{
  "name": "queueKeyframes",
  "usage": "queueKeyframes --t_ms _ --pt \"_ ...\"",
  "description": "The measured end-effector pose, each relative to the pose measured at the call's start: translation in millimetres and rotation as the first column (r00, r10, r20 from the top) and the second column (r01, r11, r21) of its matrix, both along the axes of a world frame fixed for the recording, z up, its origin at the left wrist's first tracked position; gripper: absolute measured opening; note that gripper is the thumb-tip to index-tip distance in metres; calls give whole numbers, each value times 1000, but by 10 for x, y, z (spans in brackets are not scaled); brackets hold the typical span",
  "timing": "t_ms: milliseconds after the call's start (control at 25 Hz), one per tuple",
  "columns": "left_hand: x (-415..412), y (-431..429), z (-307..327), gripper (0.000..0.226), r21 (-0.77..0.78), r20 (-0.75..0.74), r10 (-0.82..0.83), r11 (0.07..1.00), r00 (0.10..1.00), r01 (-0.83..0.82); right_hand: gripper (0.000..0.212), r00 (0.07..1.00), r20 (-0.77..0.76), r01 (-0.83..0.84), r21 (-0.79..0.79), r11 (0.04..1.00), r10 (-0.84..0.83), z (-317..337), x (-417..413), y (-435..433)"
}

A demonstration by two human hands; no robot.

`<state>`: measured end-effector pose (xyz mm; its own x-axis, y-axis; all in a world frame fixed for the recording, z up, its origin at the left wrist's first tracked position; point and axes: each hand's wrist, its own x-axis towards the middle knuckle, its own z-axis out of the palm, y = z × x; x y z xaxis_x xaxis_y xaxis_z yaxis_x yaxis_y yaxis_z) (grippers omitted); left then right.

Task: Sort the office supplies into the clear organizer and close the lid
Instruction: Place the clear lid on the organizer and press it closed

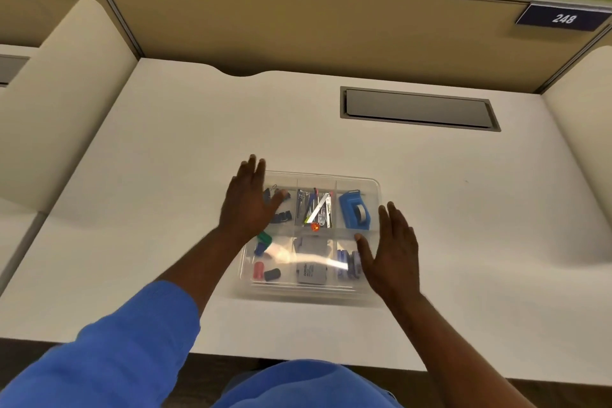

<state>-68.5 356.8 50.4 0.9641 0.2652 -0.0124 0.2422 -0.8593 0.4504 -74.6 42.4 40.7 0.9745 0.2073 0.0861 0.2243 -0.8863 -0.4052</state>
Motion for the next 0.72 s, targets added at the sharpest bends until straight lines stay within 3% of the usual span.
queueKeyframes --t_ms 120,200,480,720 --pt "208 -64 -156 97 155 -157 -132 975 979 157 84 992 -69 -112 -75 991 107 -102 -210 11" --pt "211 -76 -280 99 168 -200 -150 968 968 185 86 986 -120 -132 -103 986 119 -193 -282 -33" --pt "125 -65 -445 98 179 -101 -176 965 979 192 87 985 -124 -130 -108 986 117 -372 -318 -67" --pt "131 -69 -407 99 218 -132 -181 954 975 207 91 983 -140 -137 -152 979 116 -346 -323 -60"
